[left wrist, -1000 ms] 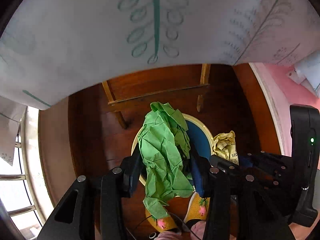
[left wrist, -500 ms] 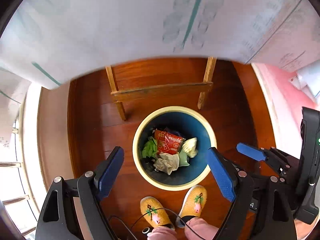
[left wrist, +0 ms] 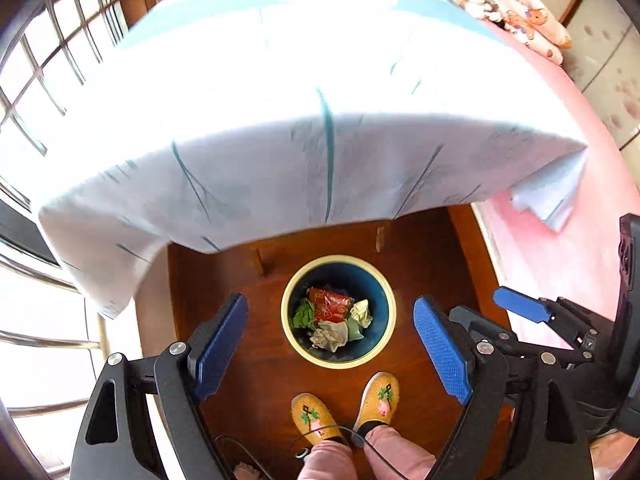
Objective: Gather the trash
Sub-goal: 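Raise both tools back toward the table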
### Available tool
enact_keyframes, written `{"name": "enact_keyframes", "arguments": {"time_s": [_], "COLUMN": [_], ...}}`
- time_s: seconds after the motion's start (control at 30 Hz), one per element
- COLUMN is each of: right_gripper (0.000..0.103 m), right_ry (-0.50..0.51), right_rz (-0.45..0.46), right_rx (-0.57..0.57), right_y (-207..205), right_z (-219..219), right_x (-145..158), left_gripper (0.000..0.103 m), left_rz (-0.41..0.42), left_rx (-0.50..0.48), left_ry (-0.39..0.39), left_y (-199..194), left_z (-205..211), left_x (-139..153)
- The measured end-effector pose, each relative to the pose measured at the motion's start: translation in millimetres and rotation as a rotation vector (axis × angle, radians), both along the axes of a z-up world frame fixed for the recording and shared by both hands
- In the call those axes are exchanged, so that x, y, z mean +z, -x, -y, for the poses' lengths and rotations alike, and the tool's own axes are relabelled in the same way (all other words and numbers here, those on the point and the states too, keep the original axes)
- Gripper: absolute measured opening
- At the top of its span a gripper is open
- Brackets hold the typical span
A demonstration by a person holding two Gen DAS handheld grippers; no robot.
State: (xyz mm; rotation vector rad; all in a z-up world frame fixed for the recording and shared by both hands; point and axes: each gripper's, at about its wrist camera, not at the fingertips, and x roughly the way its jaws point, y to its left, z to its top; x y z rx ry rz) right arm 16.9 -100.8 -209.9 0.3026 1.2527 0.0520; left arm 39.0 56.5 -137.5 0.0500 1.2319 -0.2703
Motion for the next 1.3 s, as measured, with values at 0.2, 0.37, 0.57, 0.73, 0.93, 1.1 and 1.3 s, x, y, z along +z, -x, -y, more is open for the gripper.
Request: {"name": "enact_keyframes", "arguments": {"time_s": [0.2, 0.37, 0.57, 0.73, 0.93, 1.1, 1.3], "right_gripper": [0.062, 0.063, 0.066, 0.066, 0.066, 0.066, 0.066], "right_ry": [0.041, 0.054, 0.069, 0.090, 0.164, 0.239, 0.324], "right_rz": [0.116, 0.202, 0.286, 0.344, 0.412, 0.471, 0.502], "right_rx": [0.027, 0.029, -0.025, -0.056, -0.037, 0.000, 0.090], "right_y": [14, 20, 13, 1, -18, -48, -120], "right_z": [-14, -23, -24, -25, -38, -44, -39], "right_x": [101, 171, 232, 279, 324, 352, 364], "left_gripper": [0.089, 0.091, 0.092, 0.092, 0.092, 0.092, 0.092], "left_rz": [0.108, 0.207, 0.308, 0.376, 0.414, 0.430, 0.385], "left_rx": [-0.033, -0.052, -0.048, -0.006, 0.035, 0.070, 0.125], "left_ry": [-0.008, -0.016, 0.003, -0.020, 0.007, 0.005, 0.013], "left_y": [12, 15, 5, -8, -32, -72, -138], "left_z": [-6, -13, -29, -48, -72, -83, -83], "left_x": [97, 165, 242, 285, 319, 335, 333]}}
